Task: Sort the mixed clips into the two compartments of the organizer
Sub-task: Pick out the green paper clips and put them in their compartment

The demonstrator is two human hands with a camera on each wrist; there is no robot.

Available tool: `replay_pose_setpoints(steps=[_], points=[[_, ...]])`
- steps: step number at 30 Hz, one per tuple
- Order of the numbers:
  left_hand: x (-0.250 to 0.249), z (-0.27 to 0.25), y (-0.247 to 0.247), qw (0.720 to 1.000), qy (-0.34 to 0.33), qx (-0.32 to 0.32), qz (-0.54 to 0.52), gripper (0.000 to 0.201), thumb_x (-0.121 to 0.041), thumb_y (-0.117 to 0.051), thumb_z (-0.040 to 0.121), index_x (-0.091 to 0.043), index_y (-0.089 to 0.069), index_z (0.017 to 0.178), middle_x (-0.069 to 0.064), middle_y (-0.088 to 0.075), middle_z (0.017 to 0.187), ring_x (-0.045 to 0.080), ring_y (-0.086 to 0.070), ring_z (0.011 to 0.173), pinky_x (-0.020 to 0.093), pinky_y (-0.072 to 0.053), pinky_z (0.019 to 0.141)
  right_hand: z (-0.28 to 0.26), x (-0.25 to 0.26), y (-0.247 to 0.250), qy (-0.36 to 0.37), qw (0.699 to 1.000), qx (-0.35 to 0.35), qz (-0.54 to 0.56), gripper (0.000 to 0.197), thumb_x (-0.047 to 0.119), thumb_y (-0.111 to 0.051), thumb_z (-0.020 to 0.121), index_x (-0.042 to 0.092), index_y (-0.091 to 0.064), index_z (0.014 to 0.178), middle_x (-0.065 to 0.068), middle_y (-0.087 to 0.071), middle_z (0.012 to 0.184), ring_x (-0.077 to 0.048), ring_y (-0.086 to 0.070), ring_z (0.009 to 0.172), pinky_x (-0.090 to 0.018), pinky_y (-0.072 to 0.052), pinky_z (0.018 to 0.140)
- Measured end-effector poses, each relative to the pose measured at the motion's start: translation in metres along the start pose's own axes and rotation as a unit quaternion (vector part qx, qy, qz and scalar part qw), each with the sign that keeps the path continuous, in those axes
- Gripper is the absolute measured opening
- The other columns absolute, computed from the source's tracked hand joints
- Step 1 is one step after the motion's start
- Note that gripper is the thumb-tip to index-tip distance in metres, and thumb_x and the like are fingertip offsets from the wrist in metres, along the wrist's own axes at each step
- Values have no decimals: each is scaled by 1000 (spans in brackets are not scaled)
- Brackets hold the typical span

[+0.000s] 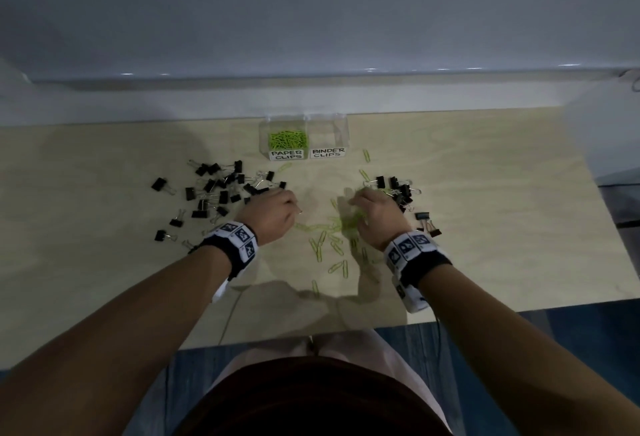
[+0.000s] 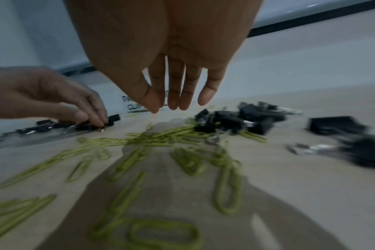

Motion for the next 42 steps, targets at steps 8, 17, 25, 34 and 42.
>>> replay_pose_setpoints(steps=[8, 17, 25, 34, 42], points=[[26, 32, 19, 984, 167, -1, 59, 43, -26, -46, 92, -2, -46, 128, 13, -44, 134, 31, -44, 123, 45, -39, 102, 1, 48, -30, 30, 985, 129, -108, 51, 15, -59, 82, 11, -43, 130, -6, -37, 140, -26, -44, 121, -50, -38, 102], [-62, 15, -20, 997, 10, 71, 16, 52, -33, -40, 96, -7, -34, 140, 9, -32, 147, 26, -30, 135, 39, -20, 114, 27, -18, 9, -30, 996, 25, -82, 37, 4, -49, 78, 14, -63, 111, -3, -55, 122, -25, -60, 97, -44, -45, 93], [-58, -30, -42, 986, -24, 162, 15, 114, -68, -62, 69, -10, -5, 149, 10, -12, 153, 27, -12, 139, 39, -16, 118, 77, -27, 15, -123, 976, 141, -111, 58, 5, -46, 81, 14, -37, 137, -5, -39, 143, -27, -50, 120, -45, -31, 106], [-56, -20, -28, 993, 50, 37, -101, 72, -36, -70, 77, -8, -41, 136, 10, -41, 130, 25, -34, 124, 37, -33, 108, 2, 25, -31, 43, 984, 149, -84, 63, -2, -51, 73, 20, -47, 132, -1, -41, 145, -24, -48, 123, -45, -33, 107], [-62, -34, -33, 993, 69, 61, -73, 106, -61, -74, 59, -14, -28, 141, 6, -30, 133, 23, -26, 125, 36, -32, 108, -15, 2, -25, -4, 989, 142, -31, 64, 34, -74, 73, 22, -48, 131, -3, -42, 125, -26, -37, 117, -43, -42, 99]])
Point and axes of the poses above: each hand's wrist, its own z-axis towards the middle knuckle, its own y-axis out of the back of the hand, x = y × z, the point moved 7 cm from there along z, towards the middle knuckle
